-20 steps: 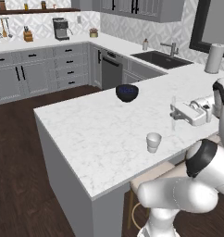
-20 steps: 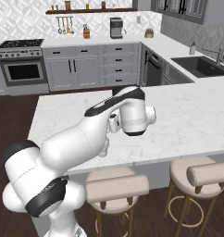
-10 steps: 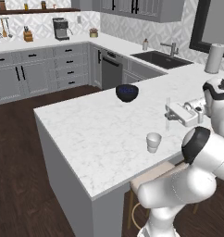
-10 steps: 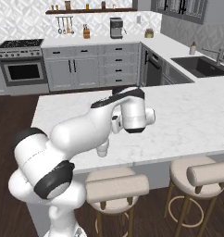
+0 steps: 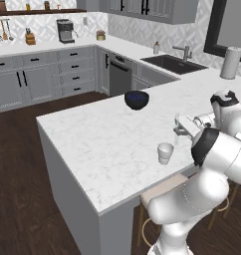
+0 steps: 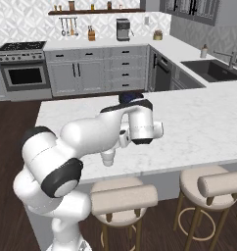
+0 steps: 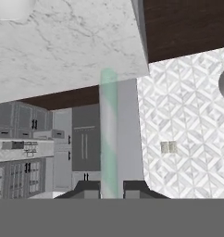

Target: Take a straw from the drawer in front and place it inside the glass cup on the dining counter.

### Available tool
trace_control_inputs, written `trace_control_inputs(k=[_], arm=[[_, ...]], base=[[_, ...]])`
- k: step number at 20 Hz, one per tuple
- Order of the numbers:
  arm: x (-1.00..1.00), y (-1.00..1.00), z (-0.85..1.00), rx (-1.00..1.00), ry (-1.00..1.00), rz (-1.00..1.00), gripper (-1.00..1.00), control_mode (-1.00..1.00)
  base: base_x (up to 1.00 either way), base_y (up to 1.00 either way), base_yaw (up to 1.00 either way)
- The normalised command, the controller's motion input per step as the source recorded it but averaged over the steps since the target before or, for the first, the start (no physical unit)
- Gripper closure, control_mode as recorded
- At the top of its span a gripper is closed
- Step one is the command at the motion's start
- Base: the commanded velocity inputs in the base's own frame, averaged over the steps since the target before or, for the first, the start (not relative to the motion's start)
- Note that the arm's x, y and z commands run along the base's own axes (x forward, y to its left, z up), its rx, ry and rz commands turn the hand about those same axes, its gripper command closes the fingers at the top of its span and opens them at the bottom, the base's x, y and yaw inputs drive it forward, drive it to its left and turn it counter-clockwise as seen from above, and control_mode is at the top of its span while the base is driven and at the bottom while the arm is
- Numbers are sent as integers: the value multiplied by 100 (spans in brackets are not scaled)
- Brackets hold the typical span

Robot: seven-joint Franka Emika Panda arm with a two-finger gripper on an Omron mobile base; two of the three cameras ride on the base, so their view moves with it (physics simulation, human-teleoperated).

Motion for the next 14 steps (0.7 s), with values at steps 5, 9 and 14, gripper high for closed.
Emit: trace_control_inputs(k=[5,9,14], arm=[[28,0,-9,0,0,0,100,-100],[27,0,-16,0,0,0,100,-100],[22,0,-38,0,0,0,100,-100]], base=[[0,0,0],[0,0,0],[0,0,0]])
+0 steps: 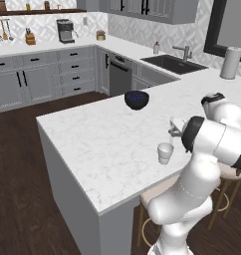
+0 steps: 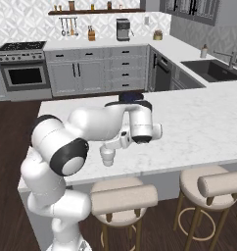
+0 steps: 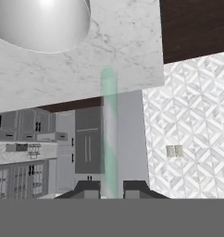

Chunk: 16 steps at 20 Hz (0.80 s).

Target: Take a straw from the drawer in front and place it inside the glass cup on the dining counter.

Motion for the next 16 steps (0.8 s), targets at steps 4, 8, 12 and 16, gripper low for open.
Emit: trace_control_inputs(k=[4,8,12,16], arm=[[25,0,-34,0,0,0,100,-100],[28,-2,-17,0,0,0,100,-100],[34,-11,-10,3,0,0,100,-100],[20,-6,-25,0,0,0,100,-100]], base=[[0,0,0],[0,0,0],[0,0,0],[0,0,0]])
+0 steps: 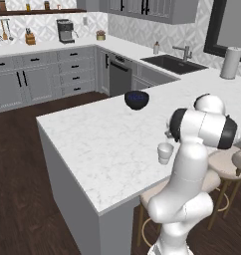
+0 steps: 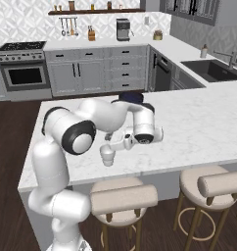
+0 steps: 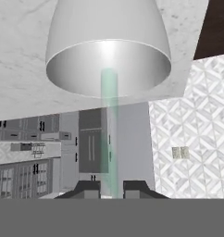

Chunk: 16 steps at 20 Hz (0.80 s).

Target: Take a straw from the drawer in front and place it inside the glass cup on the dining counter.

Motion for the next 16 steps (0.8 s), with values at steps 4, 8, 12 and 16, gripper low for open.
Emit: trace_control_inputs(k=[4,8,12,16], arm=[[19,0,-33,0,0,0,100,-100],[21,0,-30,0,0,0,100,-100],[24,-2,-18,0,0,0,100,-100],[25,-3,-19,0,0,0,100,-100]], base=[[0,0,0],[0,0,0],[0,0,0],[0,0,0]])
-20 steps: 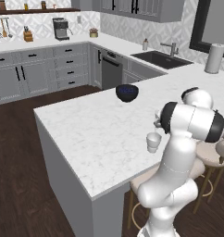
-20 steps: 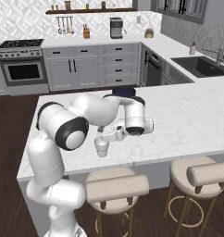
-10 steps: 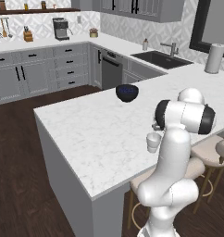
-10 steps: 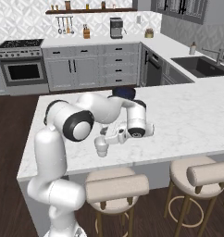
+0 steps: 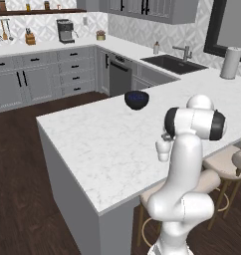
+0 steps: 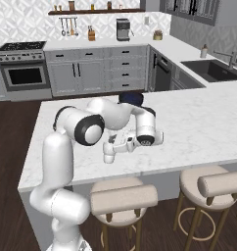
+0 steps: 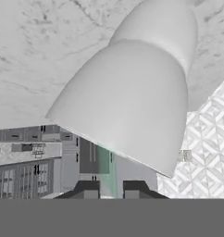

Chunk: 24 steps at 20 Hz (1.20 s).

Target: Take a straw from the drawer in front and place it inside the glass cup on the dining counter.

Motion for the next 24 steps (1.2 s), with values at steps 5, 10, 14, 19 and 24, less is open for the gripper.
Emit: trace_control_inputs(k=[5,10,14,19,24], arm=[[-20,-2,-3,1,-6,0,100,-100],[-71,0,-4,0,-22,0,100,-100],[-1,7,-28,-2,-18,0,100,-100],[23,19,-41,-7,-16,0,100,-100],[-11,5,-38,-6,-17,0,100,-100]], base=[[0,0,0],[0,0,0],[0,0,0],[0,0,0],[0,0,0]])
